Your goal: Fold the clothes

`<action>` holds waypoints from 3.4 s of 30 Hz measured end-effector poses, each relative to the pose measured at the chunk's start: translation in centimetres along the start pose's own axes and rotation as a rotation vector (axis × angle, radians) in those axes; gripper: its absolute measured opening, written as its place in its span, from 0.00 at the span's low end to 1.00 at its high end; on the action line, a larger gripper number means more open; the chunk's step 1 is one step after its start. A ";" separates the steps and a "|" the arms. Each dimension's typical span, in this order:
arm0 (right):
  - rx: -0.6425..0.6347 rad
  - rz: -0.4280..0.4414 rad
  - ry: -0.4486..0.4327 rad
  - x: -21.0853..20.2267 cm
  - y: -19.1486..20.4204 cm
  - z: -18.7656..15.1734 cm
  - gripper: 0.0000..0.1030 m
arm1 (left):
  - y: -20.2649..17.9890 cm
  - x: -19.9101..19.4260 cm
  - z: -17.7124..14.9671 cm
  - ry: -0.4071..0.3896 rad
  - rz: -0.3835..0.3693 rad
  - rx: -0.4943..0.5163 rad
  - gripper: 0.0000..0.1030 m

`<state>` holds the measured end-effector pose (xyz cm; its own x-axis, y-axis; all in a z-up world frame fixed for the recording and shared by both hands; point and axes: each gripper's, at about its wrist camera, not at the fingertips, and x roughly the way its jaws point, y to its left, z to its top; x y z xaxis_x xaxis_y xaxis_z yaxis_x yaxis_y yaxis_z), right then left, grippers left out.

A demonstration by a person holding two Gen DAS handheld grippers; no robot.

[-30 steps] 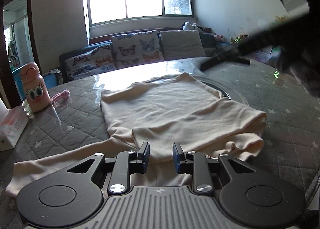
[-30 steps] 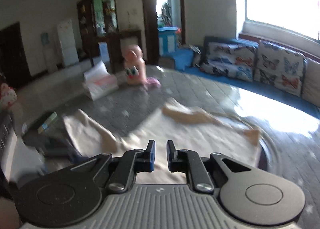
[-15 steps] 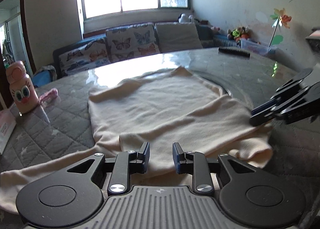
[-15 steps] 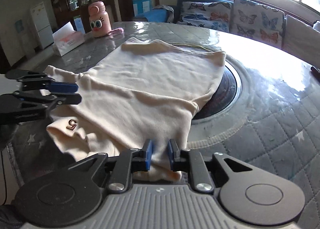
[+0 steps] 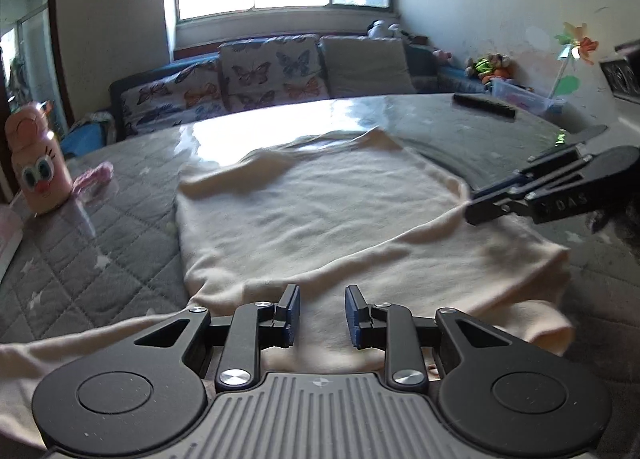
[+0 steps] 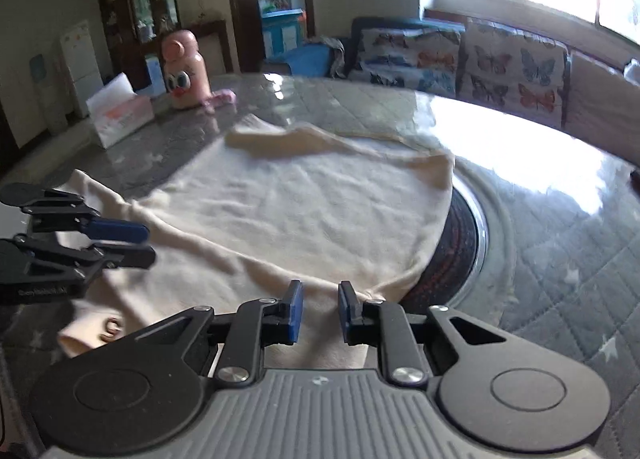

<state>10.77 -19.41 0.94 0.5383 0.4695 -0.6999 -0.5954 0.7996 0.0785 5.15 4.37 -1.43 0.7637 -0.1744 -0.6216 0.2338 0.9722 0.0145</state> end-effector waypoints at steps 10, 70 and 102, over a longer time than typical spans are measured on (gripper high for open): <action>0.000 -0.014 0.021 0.8 0.4 -0.1 0.18 | 1.5 0.2 0.1 -0.012 0.010 -0.045 0.26; -0.223 0.178 -0.048 0.1 11.9 0.2 0.25 | 15.2 -11.8 -2.5 -0.176 0.487 -0.498 0.04; 0.101 0.046 -0.106 -4.8 0.1 -4.3 0.25 | -7.1 -5.4 5.9 -0.150 -0.137 0.086 0.34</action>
<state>5.56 -23.26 1.25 0.5751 0.5392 -0.6152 -0.5609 0.8074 0.1833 2.95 -2.54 6.44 0.8006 -0.3320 -0.4989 0.3874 0.9219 0.0083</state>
